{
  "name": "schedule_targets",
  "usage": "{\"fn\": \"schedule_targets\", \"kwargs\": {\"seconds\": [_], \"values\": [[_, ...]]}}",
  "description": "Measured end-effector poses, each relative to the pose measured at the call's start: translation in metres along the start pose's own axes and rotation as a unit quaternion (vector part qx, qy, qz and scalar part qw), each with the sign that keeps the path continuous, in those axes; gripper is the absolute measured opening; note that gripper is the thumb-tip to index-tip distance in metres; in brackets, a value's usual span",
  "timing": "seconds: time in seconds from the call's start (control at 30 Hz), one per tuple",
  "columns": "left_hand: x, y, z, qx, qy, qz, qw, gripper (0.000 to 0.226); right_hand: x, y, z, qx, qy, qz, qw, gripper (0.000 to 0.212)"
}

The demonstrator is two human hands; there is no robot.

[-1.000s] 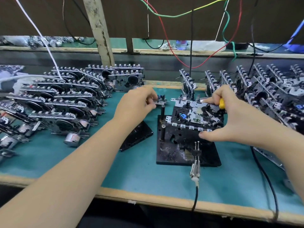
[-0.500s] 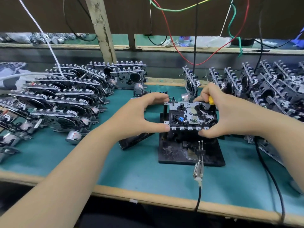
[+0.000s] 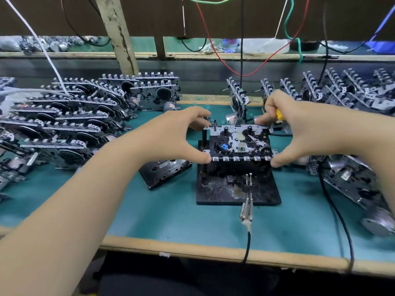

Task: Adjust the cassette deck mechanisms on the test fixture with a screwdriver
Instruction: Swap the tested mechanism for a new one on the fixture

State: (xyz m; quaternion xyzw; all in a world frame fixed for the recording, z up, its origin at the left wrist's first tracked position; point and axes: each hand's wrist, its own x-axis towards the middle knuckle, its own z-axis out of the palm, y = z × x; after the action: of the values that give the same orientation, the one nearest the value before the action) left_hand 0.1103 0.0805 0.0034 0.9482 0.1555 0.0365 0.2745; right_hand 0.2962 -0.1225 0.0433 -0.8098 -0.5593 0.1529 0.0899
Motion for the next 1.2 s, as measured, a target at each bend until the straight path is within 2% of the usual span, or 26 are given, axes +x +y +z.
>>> {"fn": "schedule_targets", "kwargs": {"seconds": [0.1,0.17,0.23,0.3,0.37,0.47,0.53,0.63,0.7,0.8,0.83,0.9,0.97,1.07,1.2], "values": [[-0.008,0.001,0.005,-0.01,0.011,-0.007,1.0,0.094,0.001,0.0,0.002,-0.01,0.007,0.006,1.0,0.077],[-0.02,-0.003,0.011,0.013,0.028,-0.02,0.999,0.101,0.002,0.001,0.004,-0.01,0.012,0.012,1.0,0.078],[-0.038,-0.014,0.018,0.058,0.029,-0.054,0.996,0.11,0.002,0.004,0.005,-0.004,0.016,0.01,1.0,0.078],[-0.058,-0.026,0.025,0.148,-0.009,-0.109,0.983,0.109,0.002,0.009,0.007,0.012,0.02,0.01,1.0,0.078],[-0.071,-0.037,0.03,0.201,-0.019,-0.147,0.968,0.088,0.002,0.012,0.008,0.029,0.019,0.015,0.999,0.079],[-0.079,-0.042,0.025,0.124,0.036,-0.16,0.979,0.052,0.0,0.014,0.01,0.048,0.024,0.017,0.998,0.077],[-0.084,-0.041,0.015,0.02,0.089,-0.152,0.984,0.035,-0.003,0.014,0.012,0.059,0.028,0.014,0.998,0.075],[-0.075,-0.015,-0.002,-0.156,0.189,-0.08,0.966,0.039,-0.008,0.013,0.014,0.071,0.036,0.014,0.997,0.074],[-0.061,0.01,-0.008,-0.151,0.224,-0.015,0.963,0.03,-0.01,0.012,0.014,0.077,0.035,0.016,0.996,0.074],[-0.038,0.041,-0.02,-0.067,0.297,0.056,0.951,0.013,-0.013,0.011,0.013,0.093,0.038,0.016,0.995,0.073],[-0.031,0.047,-0.025,-0.088,0.309,0.069,0.944,0.012,-0.013,0.011,0.014,0.097,0.04,0.016,0.994,0.072],[-0.018,0.054,-0.026,-0.181,0.279,0.082,0.94,0.011,-0.013,0.012,0.015,0.099,0.042,0.015,0.994,0.071],[-0.006,0.057,-0.01,-0.228,0.201,0.095,0.948,0.007,-0.012,0.014,0.016,0.106,0.041,0.013,0.993,0.07],[0.004,0.04,0.024,-0.197,0.116,0.077,0.97,0.013,-0.02,0.018,0.018,0.154,0.042,-0.008,0.987,0.064],[0.002,0.02,0.037,-0.098,0.149,0.102,0.979,0.013,-0.029,0.01,0.026,0.254,0.134,-0.06,0.956,0.047]]}}
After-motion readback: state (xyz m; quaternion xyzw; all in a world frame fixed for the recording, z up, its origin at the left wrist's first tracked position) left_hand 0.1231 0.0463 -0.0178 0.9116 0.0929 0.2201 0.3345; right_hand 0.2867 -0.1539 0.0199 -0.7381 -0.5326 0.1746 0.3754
